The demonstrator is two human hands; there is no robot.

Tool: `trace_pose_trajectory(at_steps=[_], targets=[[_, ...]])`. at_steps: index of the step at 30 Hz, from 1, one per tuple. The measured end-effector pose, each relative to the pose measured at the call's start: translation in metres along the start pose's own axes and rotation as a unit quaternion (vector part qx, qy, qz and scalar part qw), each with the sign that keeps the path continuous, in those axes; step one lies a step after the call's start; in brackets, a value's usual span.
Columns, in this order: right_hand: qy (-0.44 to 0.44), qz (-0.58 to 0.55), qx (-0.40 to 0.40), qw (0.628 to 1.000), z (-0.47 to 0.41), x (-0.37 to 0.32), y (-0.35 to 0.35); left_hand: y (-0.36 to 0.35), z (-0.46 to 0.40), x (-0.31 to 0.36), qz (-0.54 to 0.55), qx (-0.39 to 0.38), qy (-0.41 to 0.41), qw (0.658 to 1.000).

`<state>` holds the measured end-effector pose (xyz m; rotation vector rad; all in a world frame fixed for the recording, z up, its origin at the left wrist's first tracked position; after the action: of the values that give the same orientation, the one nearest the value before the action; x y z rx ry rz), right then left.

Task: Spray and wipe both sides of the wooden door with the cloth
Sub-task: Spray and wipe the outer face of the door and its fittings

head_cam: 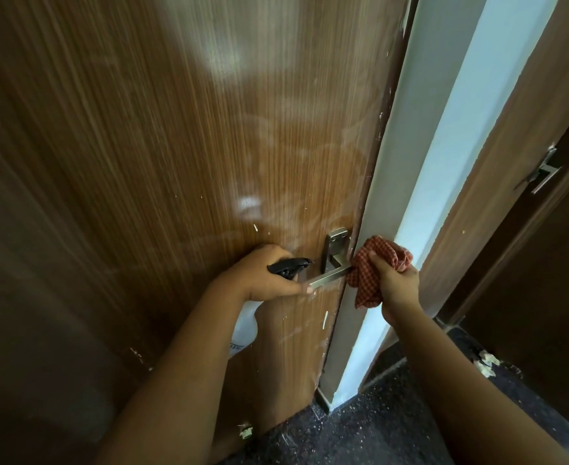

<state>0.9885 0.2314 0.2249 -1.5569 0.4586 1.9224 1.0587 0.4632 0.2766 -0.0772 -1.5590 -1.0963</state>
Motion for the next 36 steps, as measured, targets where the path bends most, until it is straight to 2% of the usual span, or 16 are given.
trace_pose_trajectory(at_steps=[3, 6, 9, 12, 15, 16, 17, 18, 20, 22, 24, 28, 30, 34, 36], targets=[[0.072, 0.094, 0.030, 0.993, 0.003, 0.000, -0.002, -0.002, 0.003, -0.007, 0.008, -0.029, 0.009, 0.999], [0.205, 0.218, 0.049, 0.953, 0.008, -0.003, -0.007, -0.002, 0.003, -0.011, 0.007, -0.045, 0.015, 0.999], [0.321, 0.334, 0.024, 0.886, 0.014, 0.019, -0.021, 0.002, 0.004, -0.012, 0.012, -0.060, 0.011, 0.998], [0.426, 0.396, -0.041, 0.812, 0.038, 0.058, -0.047, 0.002, 0.006, -0.010, 0.035, -0.059, 0.002, 0.998], [0.563, 0.441, -0.104, 0.691, 0.042, 0.076, -0.055, 0.002, 0.007, -0.010, 0.052, -0.042, -0.003, 0.998], [0.582, 0.448, -0.111, 0.669, 0.034, 0.076, -0.053, 0.002, 0.007, -0.010, 0.057, -0.038, -0.002, 0.998], [0.581, 0.447, -0.107, 0.672, 0.026, 0.073, -0.047, 0.001, 0.007, -0.010, 0.062, -0.038, -0.001, 0.997], [0.567, 0.435, -0.089, 0.694, 0.016, 0.070, -0.042, 0.000, 0.007, -0.011, 0.064, -0.040, -0.001, 0.997], [0.492, 0.416, -0.035, 0.764, 0.000, 0.060, -0.030, -0.001, 0.006, -0.012, 0.063, -0.036, -0.001, 0.997], [0.446, 0.418, -0.004, 0.791, -0.005, 0.050, -0.028, -0.002, 0.005, -0.013, 0.060, -0.025, -0.004, 0.998], [0.470, 0.428, -0.017, 0.772, 0.004, 0.046, -0.035, -0.003, 0.004, -0.012, 0.065, -0.018, -0.013, 0.998], [0.558, 0.471, -0.134, 0.670, 0.027, 0.057, -0.044, -0.004, 0.003, -0.013, 0.066, -0.008, -0.029, 0.997], [0.557, 0.477, -0.161, 0.660, 0.014, 0.046, -0.038, -0.004, 0.004, -0.014, 0.066, -0.012, -0.031, 0.997], [0.481, 0.454, -0.153, 0.734, -0.004, 0.027, -0.026, -0.005, 0.002, -0.019, 0.066, -0.001, -0.031, 0.997], [0.438, 0.370, -0.100, 0.813, 0.002, 0.029, -0.030, -0.008, 0.001, -0.025, 0.063, 0.016, -0.042, 0.997]])
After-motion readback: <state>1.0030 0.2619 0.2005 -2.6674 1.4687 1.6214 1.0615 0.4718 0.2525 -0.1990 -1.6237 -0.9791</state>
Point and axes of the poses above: each hand's wrist, its own z-axis away from the middle knuckle, its own y-axis out of the back of the hand, x = y × z, the point moved 2 cm from there along -z, towards the middle knuckle, and after that the axes turned 6 degrees about z, right-handed, at the moved point
